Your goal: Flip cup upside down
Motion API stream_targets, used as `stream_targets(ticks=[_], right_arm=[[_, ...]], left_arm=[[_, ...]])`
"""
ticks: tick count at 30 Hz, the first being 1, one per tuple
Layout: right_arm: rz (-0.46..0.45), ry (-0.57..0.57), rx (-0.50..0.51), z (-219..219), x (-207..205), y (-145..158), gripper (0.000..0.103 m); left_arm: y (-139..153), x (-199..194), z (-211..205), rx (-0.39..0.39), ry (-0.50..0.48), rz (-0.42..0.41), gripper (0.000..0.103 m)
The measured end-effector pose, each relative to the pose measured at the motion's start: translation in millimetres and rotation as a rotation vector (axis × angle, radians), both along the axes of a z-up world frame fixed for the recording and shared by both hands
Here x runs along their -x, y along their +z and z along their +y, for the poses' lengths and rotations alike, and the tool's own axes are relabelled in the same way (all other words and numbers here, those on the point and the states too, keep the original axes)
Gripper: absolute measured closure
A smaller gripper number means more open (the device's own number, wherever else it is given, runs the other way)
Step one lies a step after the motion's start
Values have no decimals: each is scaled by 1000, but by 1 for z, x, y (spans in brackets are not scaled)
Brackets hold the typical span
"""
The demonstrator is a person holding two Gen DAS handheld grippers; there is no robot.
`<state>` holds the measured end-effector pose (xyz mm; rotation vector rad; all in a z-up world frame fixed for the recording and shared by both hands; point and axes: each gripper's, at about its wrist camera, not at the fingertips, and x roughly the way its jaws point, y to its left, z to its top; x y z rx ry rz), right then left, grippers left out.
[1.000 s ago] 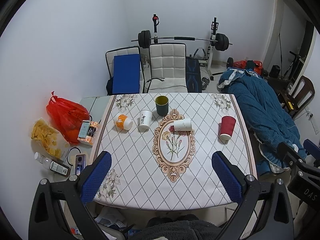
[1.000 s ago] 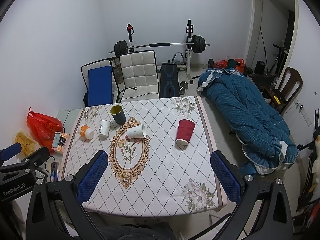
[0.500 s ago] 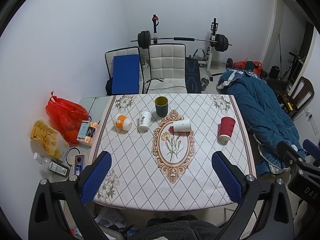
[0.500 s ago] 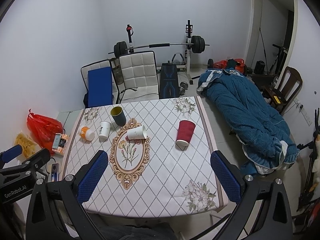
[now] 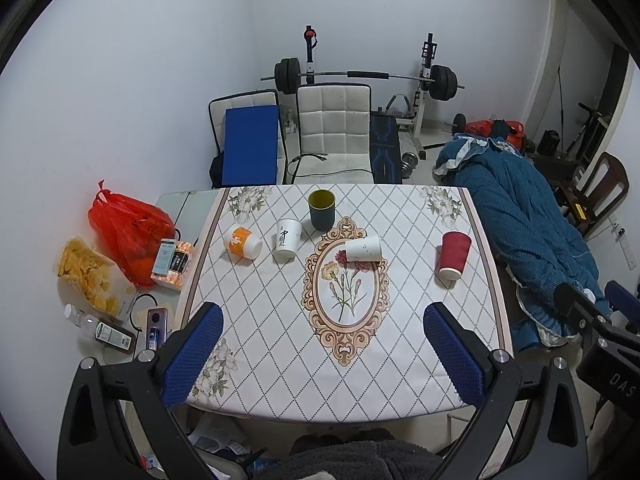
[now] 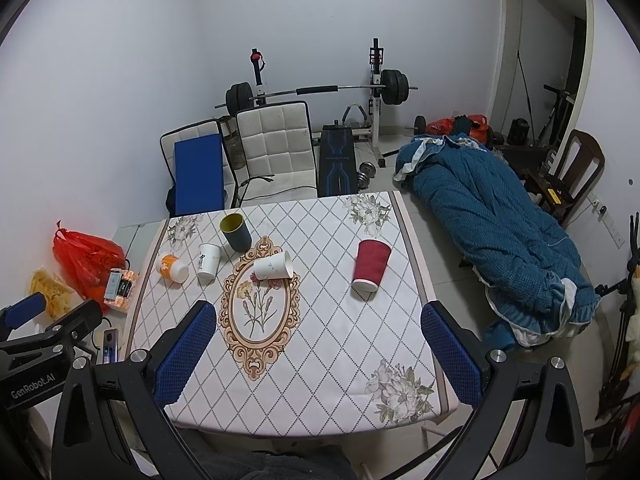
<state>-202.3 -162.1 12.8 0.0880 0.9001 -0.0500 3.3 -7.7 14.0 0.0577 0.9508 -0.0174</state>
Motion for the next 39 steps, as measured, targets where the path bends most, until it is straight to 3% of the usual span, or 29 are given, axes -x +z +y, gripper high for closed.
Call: stream_targets(ticks=[4,8,15,24,32,39], right_arm=[[45,-16,2,2,-13,-16,0],[131,-48,14,-4,-33,-54,0],[309,-86,29,-35,-56,-149,0],[486,-134,53,-78,-65,-276,0],[614,-170,79,-112,-75,-352,0],[682,-191,76,-142,-83,-387,0]], left_arm=[[-23,-13,-2,-5,10,41,0],[-57,-25,-8,-21,-4,101,0],[-134,-49,-28,-46,-42,245,0],[-223,-86,-59,-121,-59,370,0],[-273,-117,-96,-198,-102,445,0],[-294,-152,-138,-225,-151,465,0]])
